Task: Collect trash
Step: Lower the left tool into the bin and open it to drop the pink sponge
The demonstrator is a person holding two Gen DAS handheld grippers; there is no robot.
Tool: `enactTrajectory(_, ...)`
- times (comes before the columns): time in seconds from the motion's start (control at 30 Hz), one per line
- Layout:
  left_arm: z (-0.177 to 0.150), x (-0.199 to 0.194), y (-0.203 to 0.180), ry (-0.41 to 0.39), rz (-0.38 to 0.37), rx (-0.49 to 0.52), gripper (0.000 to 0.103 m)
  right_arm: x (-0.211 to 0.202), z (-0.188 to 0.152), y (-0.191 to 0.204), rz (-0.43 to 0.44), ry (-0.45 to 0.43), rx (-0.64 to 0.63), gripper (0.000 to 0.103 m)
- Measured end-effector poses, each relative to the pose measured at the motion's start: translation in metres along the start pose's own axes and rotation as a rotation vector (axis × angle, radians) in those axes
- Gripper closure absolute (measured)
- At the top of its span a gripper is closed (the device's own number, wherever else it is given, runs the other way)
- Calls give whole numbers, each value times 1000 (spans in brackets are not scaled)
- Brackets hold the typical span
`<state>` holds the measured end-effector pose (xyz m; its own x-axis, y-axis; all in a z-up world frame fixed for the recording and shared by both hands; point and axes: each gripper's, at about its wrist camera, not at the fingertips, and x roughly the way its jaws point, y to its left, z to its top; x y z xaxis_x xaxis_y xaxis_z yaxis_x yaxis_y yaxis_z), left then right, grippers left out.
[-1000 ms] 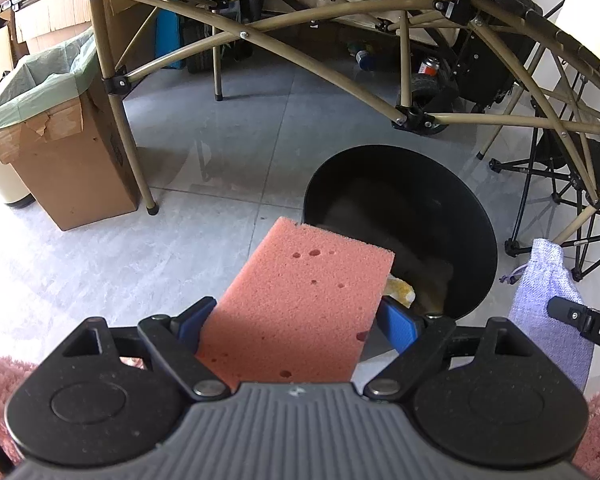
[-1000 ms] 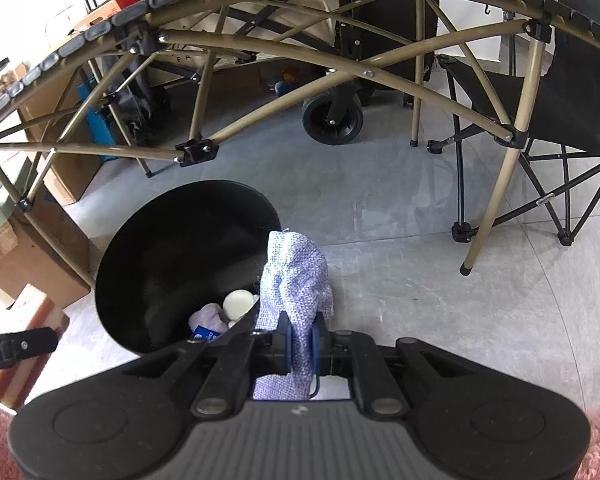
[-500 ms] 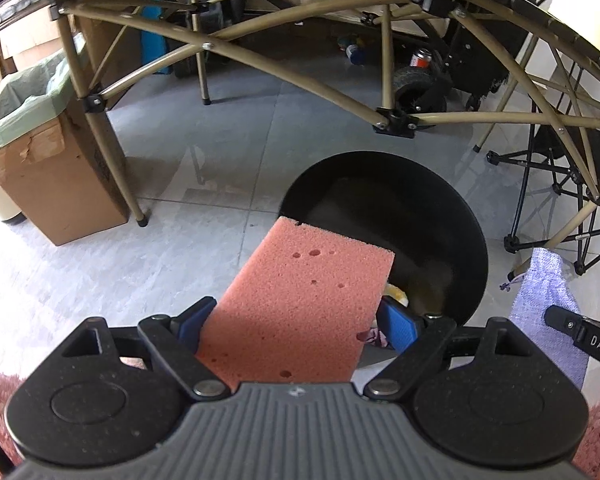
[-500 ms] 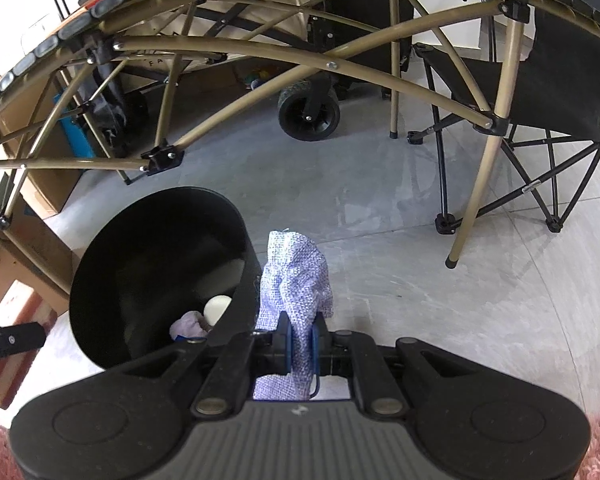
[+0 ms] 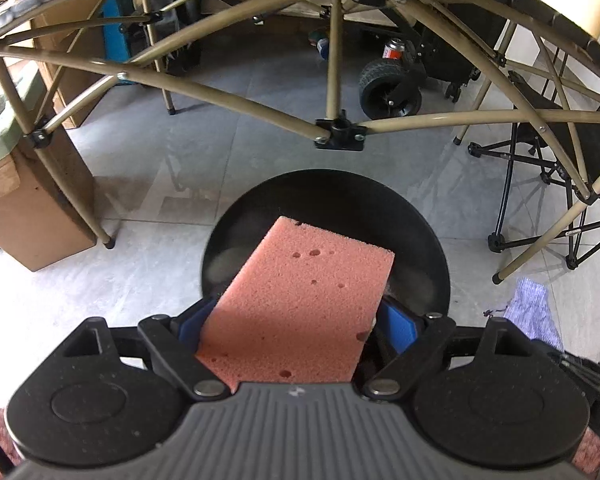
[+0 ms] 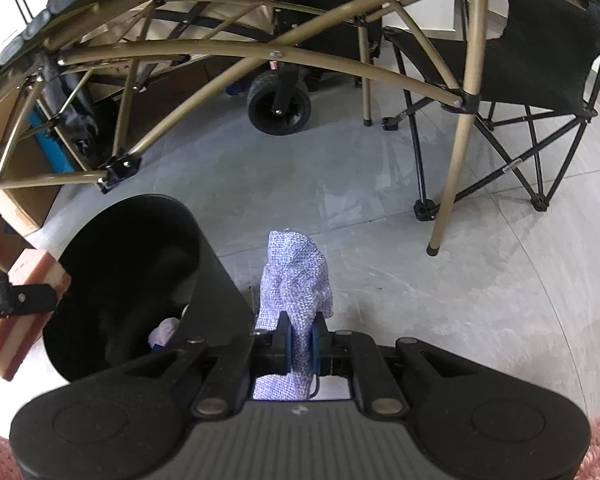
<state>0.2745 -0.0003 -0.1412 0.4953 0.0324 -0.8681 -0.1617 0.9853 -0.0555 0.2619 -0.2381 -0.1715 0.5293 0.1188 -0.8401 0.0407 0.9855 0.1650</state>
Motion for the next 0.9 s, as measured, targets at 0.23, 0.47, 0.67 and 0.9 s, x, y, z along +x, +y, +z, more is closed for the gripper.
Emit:
enactTrajectory(0.23, 12, 12, -22, 32, -30, 3, 16, 6, 0, -4, -15, 2, 3, 94)
enactTrajectory(0.47, 17, 21, -36, 57, -36, 3, 16, 9, 0, -5, -12, 15, 9, 94)
enactTrajectory(0.67, 19, 26, -31, 63, -15, -20, 16, 10, 0, -3, -4, 18, 4, 94)
enactTrajectory(0.9, 19, 25, -29, 53, -17, -29, 16, 9, -1, -4, -5, 16, 4, 94)
